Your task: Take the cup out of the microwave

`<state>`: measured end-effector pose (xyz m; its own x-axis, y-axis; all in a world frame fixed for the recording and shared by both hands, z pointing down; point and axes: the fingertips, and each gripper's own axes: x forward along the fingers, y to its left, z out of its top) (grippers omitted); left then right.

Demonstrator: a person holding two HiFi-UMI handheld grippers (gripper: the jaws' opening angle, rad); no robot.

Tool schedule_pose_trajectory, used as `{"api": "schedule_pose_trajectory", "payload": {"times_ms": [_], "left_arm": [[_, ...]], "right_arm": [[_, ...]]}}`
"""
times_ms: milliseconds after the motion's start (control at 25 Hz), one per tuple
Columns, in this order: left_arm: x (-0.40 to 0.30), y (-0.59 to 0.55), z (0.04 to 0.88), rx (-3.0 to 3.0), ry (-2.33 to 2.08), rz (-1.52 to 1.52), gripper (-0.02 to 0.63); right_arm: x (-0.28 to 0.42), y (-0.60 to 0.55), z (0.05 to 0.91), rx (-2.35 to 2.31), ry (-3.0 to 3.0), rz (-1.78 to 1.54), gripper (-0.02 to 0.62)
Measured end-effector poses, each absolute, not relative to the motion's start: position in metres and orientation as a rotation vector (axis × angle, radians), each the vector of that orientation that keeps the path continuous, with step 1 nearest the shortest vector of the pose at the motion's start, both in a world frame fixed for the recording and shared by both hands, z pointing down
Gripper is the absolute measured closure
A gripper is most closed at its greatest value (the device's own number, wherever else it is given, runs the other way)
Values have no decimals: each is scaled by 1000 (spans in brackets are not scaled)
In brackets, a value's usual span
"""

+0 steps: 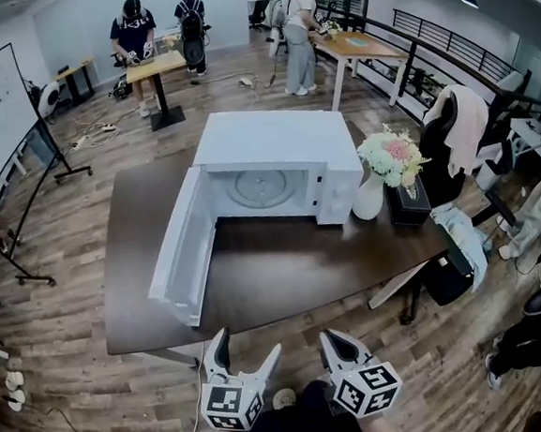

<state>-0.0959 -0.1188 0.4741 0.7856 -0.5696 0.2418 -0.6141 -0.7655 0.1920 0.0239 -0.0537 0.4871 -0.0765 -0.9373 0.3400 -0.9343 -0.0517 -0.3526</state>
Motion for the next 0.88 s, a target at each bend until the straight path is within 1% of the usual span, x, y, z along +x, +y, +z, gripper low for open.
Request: {"api": "schedule_pose_trajectory", "payload": {"times_ms": [560,880], "left_arm": [[-86,-143,484,2685,-936,233,169],[-48,-182,481,2697,-937,233,169]], "right_arm": [[28,-74,499,-2125,2204,-821,600],[82,-110,494,-2173,2146,-799,600]]}}
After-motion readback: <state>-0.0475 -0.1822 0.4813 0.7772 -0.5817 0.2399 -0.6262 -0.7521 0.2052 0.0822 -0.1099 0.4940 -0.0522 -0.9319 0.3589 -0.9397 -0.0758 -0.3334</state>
